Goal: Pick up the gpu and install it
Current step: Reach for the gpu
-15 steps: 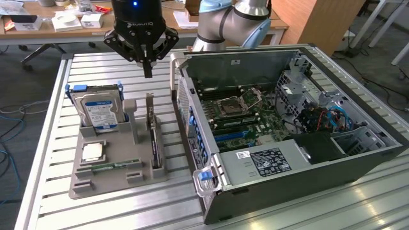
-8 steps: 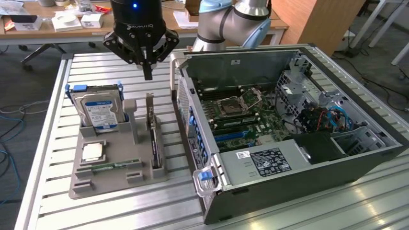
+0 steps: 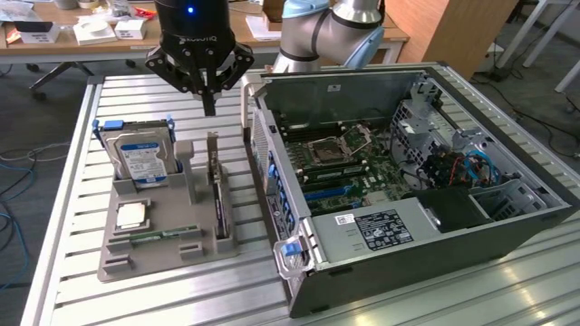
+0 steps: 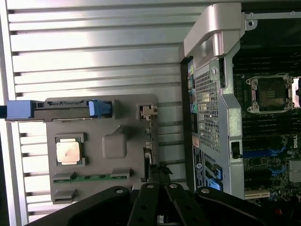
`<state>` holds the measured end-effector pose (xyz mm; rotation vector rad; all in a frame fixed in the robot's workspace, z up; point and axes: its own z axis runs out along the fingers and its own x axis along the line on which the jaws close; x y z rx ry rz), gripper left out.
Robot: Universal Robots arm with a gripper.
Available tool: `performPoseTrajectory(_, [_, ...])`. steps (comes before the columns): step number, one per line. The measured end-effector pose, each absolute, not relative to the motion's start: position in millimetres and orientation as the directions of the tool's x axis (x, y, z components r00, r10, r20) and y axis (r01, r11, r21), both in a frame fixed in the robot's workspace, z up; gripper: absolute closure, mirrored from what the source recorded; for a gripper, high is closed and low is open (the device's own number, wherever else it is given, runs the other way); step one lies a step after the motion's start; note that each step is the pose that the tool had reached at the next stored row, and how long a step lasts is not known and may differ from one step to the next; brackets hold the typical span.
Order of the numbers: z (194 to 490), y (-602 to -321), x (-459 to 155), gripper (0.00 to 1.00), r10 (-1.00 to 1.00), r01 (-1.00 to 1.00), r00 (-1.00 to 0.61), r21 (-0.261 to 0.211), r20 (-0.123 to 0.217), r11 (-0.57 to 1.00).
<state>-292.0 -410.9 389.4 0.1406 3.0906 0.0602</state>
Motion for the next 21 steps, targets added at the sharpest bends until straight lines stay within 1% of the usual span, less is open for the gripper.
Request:
performPoseTrajectory(10, [389.4,-411.5,-292.1,0.90,0.092,0.090,-0.995,0.041,-0.045,0.995])
performPoseTrajectory(21, [389.4,-425.8,-295.5,0.90,0.092,0.090,-0.995,0.041,-0.045,0.995])
